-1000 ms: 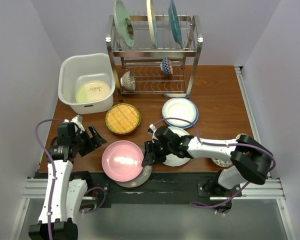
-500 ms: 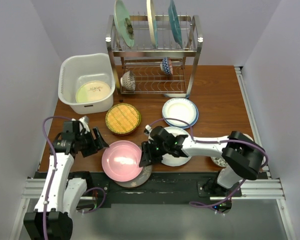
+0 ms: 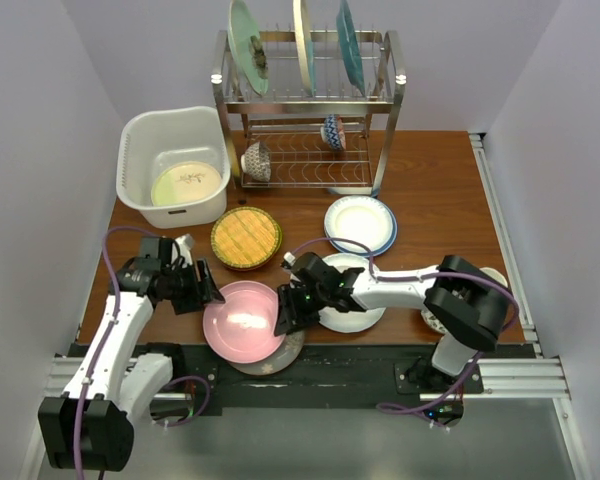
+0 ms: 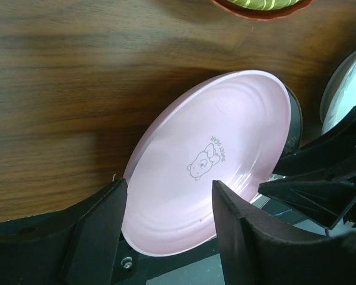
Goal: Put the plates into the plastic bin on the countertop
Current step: Pick up the plate from the corner of the board.
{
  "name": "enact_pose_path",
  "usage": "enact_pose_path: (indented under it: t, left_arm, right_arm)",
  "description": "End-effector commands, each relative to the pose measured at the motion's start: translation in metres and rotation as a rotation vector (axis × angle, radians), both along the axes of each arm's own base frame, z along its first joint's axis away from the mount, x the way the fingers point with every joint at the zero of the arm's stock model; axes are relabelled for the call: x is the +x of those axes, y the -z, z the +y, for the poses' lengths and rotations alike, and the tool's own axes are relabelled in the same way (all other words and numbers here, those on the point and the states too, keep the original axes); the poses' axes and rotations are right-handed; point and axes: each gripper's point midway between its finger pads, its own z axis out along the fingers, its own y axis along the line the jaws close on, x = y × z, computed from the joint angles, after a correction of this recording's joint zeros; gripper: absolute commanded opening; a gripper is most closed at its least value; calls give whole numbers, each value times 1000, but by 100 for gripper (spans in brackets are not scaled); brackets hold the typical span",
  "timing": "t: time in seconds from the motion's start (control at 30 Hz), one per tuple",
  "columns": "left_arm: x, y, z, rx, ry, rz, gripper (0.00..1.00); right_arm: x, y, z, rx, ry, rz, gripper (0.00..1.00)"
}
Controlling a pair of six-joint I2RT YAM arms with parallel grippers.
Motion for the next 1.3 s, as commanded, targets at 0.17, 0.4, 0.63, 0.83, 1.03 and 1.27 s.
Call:
enact_pose_path:
  t: [0.17,0.4,0.63,0.83,1.03,1.27]
  left_arm:
    - [-1,3,-8,-16,51,-20,62]
    - [-2,4,-7,-1,54,-14,60]
    - [24,-43,16,124,-31,-176,65]
    - [20,-31,31,197,-98,-102,69]
    - [13,-7,21,151,-74,-12,67]
    - [6,6,4,69,0,36,65]
  right_arm:
    - [10,-15,28,70,-26,-17,42]
    - [9,-9,26,56,-26,-6,42]
    - [8,-8,27,68,-30,-11,42]
    - [7,-8,26,70,-34,-9,42]
    - [6,-8,26,72,-40,-12,42]
    - [6,-6,27,72,-43,-10,42]
